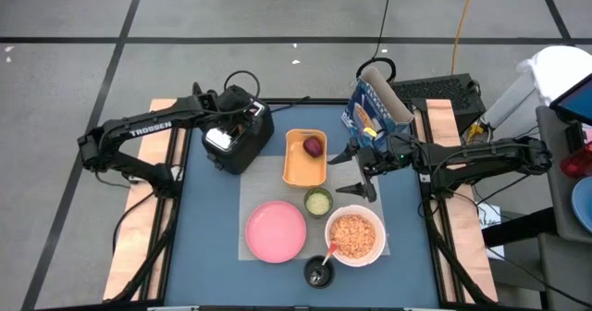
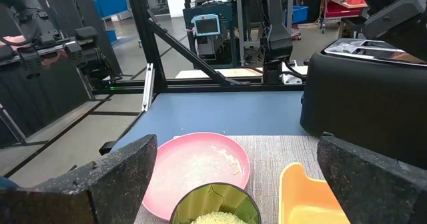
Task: Arrange a breakfast setting
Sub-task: Put the bagel from the toaster on the pink plate
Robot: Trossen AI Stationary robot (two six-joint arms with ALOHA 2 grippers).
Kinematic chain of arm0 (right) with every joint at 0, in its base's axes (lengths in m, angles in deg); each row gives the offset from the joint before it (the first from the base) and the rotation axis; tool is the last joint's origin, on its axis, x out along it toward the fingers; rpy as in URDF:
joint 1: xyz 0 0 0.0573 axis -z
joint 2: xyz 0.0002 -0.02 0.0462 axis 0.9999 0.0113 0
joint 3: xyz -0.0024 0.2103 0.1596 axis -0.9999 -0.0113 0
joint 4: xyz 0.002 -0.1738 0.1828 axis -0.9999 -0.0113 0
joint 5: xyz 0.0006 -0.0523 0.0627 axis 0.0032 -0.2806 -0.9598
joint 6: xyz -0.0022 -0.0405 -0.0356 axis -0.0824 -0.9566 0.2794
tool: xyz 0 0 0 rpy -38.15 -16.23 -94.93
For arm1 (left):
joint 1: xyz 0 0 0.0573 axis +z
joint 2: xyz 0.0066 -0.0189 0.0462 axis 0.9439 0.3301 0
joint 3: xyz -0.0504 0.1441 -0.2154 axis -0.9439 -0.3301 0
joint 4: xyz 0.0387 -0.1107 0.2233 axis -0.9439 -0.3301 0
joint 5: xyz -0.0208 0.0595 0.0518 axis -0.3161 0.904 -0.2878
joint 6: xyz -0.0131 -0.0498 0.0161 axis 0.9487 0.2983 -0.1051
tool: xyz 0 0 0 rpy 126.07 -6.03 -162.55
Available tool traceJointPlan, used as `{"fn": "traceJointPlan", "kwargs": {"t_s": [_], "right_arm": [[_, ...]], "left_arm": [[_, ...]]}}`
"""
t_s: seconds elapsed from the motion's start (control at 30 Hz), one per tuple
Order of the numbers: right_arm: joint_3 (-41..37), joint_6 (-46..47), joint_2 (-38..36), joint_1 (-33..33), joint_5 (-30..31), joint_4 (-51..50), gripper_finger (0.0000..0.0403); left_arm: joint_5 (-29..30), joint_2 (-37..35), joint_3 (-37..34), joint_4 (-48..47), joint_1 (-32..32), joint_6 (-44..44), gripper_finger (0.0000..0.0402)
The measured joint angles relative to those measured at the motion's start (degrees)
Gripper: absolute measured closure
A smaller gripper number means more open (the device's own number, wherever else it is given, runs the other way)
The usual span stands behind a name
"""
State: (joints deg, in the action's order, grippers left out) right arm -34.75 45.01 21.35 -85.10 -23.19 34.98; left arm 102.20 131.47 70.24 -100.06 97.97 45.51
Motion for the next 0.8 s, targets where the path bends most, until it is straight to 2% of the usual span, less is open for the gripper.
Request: {"fn": "traceJointPlan", "kwargs": {"t_s": [0.3, 0.8], "right_arm": [[0.0, 0.0, 0.0, 0.0, 0.0, 0.0, 0.0005], [0.0, 0.0, 0.0, 0.0, 0.0, 0.0, 0.0005]], "left_arm": [[0.1, 0.0, 0.0, 0.0, 0.0, 0.0, 0.027], [0.1, 0.1, 0.0, 0.3, 0.0, 0.9, 0.0318]]}}
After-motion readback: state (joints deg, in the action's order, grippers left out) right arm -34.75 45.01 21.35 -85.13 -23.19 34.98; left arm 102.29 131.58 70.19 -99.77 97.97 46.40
